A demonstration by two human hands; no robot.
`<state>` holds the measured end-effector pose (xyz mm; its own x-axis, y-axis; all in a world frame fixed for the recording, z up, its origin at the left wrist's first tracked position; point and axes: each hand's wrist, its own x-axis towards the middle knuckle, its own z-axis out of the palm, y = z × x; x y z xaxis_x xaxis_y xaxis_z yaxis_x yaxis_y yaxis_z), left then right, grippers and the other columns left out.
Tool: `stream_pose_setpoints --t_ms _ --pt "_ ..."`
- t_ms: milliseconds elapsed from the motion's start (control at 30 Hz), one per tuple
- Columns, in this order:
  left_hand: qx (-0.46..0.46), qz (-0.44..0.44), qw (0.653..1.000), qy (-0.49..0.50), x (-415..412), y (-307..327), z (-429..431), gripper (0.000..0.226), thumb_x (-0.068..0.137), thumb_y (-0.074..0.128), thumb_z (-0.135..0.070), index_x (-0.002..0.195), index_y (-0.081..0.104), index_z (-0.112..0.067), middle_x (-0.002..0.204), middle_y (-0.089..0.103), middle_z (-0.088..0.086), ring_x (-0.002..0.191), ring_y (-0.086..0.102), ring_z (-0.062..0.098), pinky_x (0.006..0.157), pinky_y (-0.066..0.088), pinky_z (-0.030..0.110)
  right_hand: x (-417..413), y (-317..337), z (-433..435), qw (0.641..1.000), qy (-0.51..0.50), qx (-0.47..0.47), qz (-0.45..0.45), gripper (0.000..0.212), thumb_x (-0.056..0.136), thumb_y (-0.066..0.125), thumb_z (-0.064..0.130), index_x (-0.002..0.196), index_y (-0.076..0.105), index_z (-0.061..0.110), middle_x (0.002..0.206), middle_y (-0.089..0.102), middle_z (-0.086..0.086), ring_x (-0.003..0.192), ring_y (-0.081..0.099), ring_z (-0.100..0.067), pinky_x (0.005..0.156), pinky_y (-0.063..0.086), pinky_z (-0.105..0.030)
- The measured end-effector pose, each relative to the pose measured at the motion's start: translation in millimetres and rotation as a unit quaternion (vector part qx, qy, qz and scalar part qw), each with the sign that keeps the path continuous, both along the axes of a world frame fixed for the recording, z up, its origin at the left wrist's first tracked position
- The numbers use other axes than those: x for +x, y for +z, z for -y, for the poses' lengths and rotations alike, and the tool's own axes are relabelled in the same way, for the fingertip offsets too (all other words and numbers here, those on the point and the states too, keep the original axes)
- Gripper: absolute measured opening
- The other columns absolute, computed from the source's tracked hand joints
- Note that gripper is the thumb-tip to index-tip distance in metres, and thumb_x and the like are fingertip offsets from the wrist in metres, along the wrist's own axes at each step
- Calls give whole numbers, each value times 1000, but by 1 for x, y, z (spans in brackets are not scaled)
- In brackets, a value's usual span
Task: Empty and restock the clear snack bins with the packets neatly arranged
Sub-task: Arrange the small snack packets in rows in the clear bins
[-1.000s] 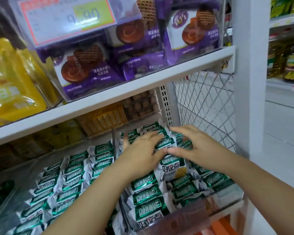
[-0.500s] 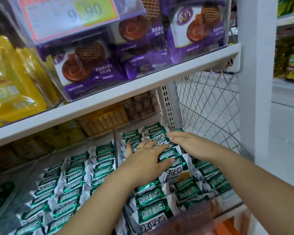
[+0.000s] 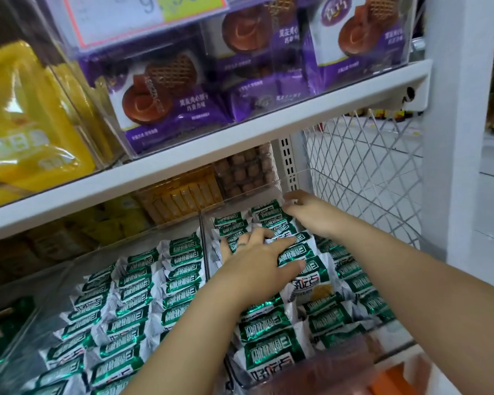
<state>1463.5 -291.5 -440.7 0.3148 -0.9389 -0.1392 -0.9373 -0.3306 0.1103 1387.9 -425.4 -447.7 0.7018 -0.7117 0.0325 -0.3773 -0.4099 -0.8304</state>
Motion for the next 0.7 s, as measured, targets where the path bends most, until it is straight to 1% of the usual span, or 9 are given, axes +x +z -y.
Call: stream_pose_setpoints --t_ms 33,67,133,200,300,367,500,600,700 --pt "-1 -3 1000 1 0 0 0 54 93 34 -63 145 24 -50 152 17 -9 143 9 18 111 -14 57 2 1 2 1000 -5 19 -6 47 99 45 31 142 39 14 106 60 -3 95 57 -16 71 37 -23" --pt "-1 -5 1000 2 0 0 -1 54 93 34 -63 145 24 -50 152 17 -9 143 8 19 111 -14 56 5 0 5 999 -6 37 -16 54 98 48 33 146 34 15 122 58 -6 109 55 -20 80 38 -24" --pt "0 -10 1000 2 0 0 -2 53 93 34 -63 144 24 -50 152 16 -10 143 6 19 111 -14 56 8 -3 9 998 -10 60 -34 59 95 54 34 147 33 13 143 46 -10 126 46 -25 94 35 -29" --pt "-1 -17 1000 2 1 -1 -1 53 93 35 -63 144 25 -51 151 17 -11 143 7 19 112 -15 56 10 -5 11 997 -14 72 -23 56 93 59 28 142 39 9 140 48 -11 121 49 -25 92 36 -29" --pt "0 -22 1000 1 2 -1 -1 52 93 35 -63 143 26 -51 149 17 -12 141 9 18 112 -15 55 9 -9 11 997 -13 76 26 47 89 65 19 133 49 11 119 58 -6 101 51 -19 80 38 -27" --pt "2 -26 1000 2 2 -2 0 52 93 35 -63 143 26 -52 149 15 -12 141 8 18 112 -15 55 9 -12 11 996 -12 75 54 46 88 66 18 131 51 12 112 58 -5 96 50 -16 73 38 -25" --pt "11 -27 1000 7 3 -2 0 53 93 34 -64 143 24 -52 150 13 -12 142 8 18 113 -16 56 9 -12 10 998 5 51 27 53 90 65 29 137 46 14 131 55 -8 101 48 -15 85 38 -23" --pt "13 -23 1000 12 2 -1 -1 55 93 33 -65 144 22 -51 152 11 -12 144 5 18 113 -16 57 -2 -3 6 999 5 28 27 57 93 56 42 143 38 19 140 49 -6 112 50 -17 90 37 -25" --pt "16 -19 1000 15 2 -1 -1 55 93 32 -65 145 21 -50 153 9 -11 144 4 19 112 -16 58 -35 9 -3 998 51 -9 31 56 91 61 32 142 37 28 145 42 2 118 46 -12 97 36 -29"
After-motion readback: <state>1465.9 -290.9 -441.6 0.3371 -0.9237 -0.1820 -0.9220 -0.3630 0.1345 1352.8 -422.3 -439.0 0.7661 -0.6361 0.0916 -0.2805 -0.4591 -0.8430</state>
